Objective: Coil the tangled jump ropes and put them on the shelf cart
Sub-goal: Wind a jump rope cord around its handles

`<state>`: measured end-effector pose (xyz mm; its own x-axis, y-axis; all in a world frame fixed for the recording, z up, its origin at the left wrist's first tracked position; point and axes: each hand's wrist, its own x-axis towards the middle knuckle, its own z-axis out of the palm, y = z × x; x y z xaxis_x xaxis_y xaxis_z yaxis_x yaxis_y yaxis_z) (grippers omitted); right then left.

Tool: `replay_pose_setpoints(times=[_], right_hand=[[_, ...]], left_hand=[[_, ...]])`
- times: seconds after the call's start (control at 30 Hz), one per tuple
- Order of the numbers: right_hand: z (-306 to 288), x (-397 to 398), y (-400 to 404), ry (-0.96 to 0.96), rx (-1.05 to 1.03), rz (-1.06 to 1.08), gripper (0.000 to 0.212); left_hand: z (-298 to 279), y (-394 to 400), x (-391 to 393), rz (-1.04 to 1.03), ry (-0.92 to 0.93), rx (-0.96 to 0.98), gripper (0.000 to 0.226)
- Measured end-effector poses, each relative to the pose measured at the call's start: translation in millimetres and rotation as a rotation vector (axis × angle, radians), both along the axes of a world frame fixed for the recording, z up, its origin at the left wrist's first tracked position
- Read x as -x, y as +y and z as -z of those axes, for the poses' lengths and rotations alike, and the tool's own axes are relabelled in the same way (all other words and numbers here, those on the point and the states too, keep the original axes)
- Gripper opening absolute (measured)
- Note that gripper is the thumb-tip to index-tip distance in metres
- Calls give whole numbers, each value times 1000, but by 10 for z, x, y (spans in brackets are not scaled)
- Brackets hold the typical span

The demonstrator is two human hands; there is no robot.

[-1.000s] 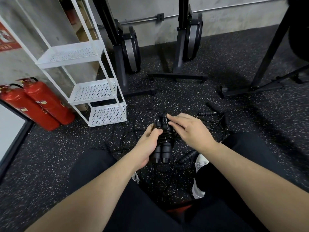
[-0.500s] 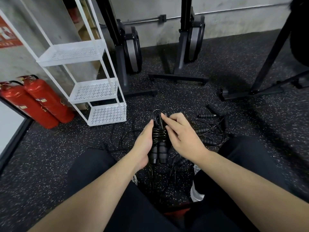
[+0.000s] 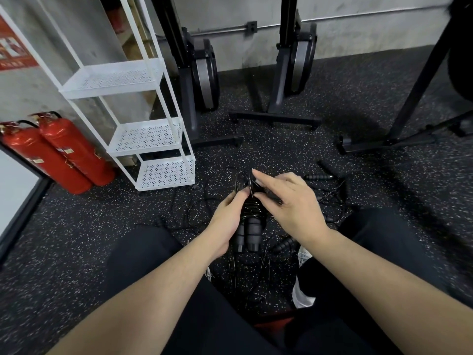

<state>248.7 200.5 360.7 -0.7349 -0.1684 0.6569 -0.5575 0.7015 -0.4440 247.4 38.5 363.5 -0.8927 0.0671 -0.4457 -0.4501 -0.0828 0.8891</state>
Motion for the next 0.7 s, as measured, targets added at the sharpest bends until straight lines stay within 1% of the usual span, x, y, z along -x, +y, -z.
replay_pose_setpoints(times=[0.03,0.07,0.1,0.17,0.27,0.3,0.37,0.43,0.5,0.6,0.63,0.7], right_hand=[[-7,10,4,18,-14,-10,42],[-15,18,7,8,-19,-31,36],[-20,19,9,-28,-15,-59,32],[-29,18,20,-129,22,-92,28],[-43,40,51,-226,71,-54,28],[-42,57,64,-245,42,-32,29],[-29,89,96,-263,-67,-20,29],[-26,110,142,-301,-125,-53,27],[-43,125,193,-371,-136,-79,25],[-52,142,226,-429,-120,-93,17],[-53,148,229,-420,-115,-96,14],[-63,149,238,-378,-109,-100,10]], left_hand=[[5,-10,8,-12,-7,0,57],[7,-22,18,-20,5,6,46],[13,-32,25,-30,17,6,34],[3,-56,23,-45,49,45,20],[19,-105,22,63,188,303,12],[32,-121,25,113,217,392,10],[56,-134,29,173,248,498,10],[82,-141,42,197,269,581,17],[75,-150,46,206,288,651,24],[84,-158,39,242,319,710,27],[94,-152,35,243,320,706,25],[120,-134,42,216,311,632,25]])
